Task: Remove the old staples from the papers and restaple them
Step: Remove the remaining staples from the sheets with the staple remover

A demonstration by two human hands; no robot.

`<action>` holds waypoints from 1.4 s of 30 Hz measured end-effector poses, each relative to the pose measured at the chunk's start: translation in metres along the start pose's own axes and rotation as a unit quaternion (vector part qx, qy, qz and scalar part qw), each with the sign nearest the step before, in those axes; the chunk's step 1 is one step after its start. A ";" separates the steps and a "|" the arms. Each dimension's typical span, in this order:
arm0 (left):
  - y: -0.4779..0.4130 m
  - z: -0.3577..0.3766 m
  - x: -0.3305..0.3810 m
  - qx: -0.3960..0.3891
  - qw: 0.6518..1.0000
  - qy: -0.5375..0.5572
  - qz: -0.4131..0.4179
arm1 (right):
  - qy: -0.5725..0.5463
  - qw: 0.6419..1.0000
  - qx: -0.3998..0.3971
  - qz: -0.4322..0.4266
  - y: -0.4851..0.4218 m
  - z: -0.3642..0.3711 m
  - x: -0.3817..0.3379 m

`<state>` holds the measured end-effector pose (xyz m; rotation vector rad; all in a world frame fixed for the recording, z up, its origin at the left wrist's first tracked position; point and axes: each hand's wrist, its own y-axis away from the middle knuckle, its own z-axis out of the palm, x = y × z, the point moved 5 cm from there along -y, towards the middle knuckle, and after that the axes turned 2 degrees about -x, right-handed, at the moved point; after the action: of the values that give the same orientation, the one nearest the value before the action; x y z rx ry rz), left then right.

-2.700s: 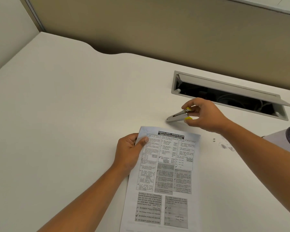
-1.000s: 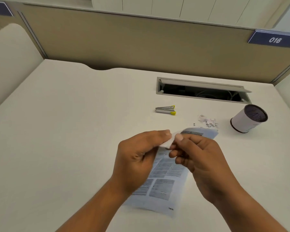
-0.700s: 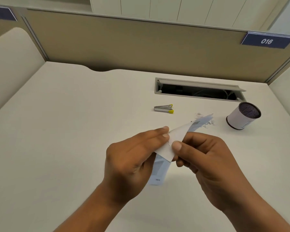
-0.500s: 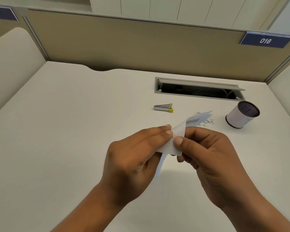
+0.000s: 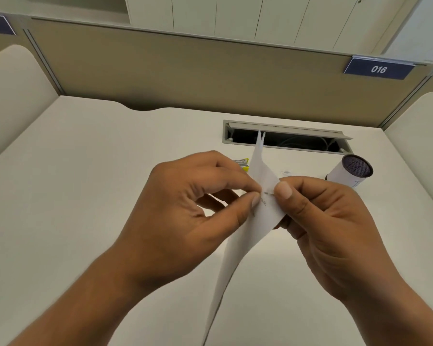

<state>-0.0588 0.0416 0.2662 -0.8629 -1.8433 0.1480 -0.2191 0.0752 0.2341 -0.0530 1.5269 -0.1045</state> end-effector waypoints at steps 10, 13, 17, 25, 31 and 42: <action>-0.001 -0.004 0.019 -0.011 0.995 -0.087 0.052 | 0.058 0.998 -0.004 -0.027 0.007 0.001 -0.019; 0.000 -0.004 0.022 -0.020 0.991 -0.120 0.061 | 0.072 0.997 -0.005 -0.025 0.008 0.004 -0.018; 0.004 -0.003 0.025 -0.049 0.985 -0.156 0.055 | 0.080 0.997 -0.010 -0.016 0.010 0.006 -0.015; 0.008 0.006 0.037 -0.075 0.948 -0.289 0.108 | 0.089 0.995 -0.029 -0.041 0.014 0.012 -0.024; 0.007 0.013 0.035 -0.084 0.947 -0.297 0.092 | 0.102 0.993 -0.025 -0.048 0.015 0.013 -0.024; 0.001 0.003 0.021 0.035 0.988 -0.141 0.055 | -0.019 1.000 0.003 0.022 0.010 0.012 -0.019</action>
<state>-0.0646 0.0561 0.2804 -0.9321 -2.0373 0.4213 -0.2077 0.0870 0.2527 -0.0169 1.4889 -0.0731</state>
